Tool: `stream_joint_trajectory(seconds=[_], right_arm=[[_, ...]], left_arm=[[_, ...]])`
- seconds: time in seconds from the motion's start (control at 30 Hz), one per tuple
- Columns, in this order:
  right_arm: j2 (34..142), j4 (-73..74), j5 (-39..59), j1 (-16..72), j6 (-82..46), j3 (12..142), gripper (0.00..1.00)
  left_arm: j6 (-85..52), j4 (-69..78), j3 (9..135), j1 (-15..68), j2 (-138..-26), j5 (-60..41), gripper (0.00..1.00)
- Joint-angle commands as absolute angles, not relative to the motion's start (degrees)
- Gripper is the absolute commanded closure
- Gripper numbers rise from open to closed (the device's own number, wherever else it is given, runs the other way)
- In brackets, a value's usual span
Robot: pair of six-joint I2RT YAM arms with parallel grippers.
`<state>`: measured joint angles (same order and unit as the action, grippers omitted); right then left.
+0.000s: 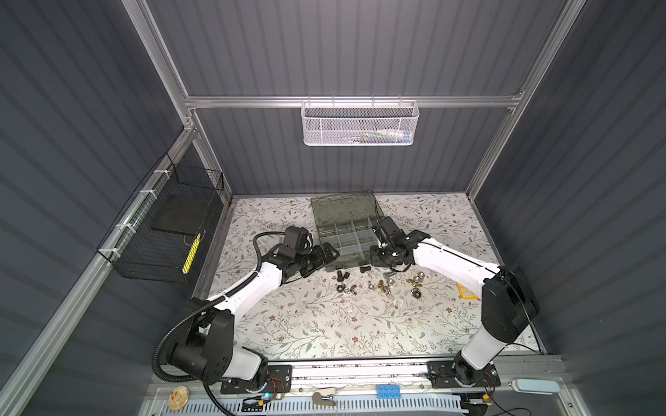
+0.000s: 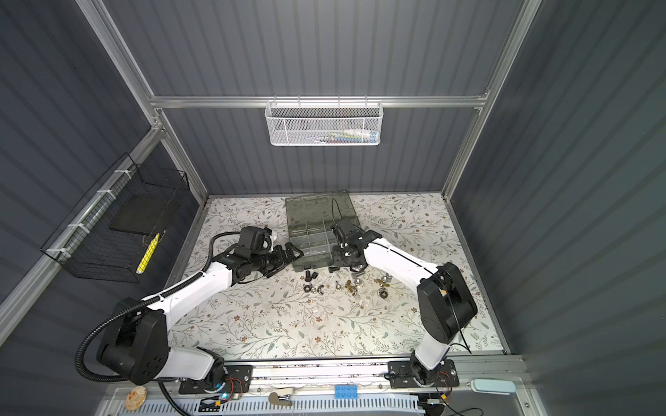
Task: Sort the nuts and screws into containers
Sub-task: 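Lift the black bolt with the right gripper into a box compartment, release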
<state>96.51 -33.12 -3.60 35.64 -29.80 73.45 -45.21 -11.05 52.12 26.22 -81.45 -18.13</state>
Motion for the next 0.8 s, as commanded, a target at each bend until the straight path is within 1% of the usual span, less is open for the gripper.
stream_joint_trajectory(seconds=[0.0,0.33,0.77], right_arm=[[96.4,-34.0,-4.1,33.4,-30.7,76.1,0.86],[101.6,-30.9,0.1,26.4,-31.9,77.8,0.86],[107.0,-27.4,0.1,25.0,-31.3,77.3,0.86]], left_arm=[[-45.1,-9.3,54.9,27.7,-81.6,-16.3,0.0],[-44.6,-9.6,59.3,32.1,-85.0,-14.7,0.0],[-43.6,-9.8,59.2,34.0,-86.3,-14.4,0.0]])
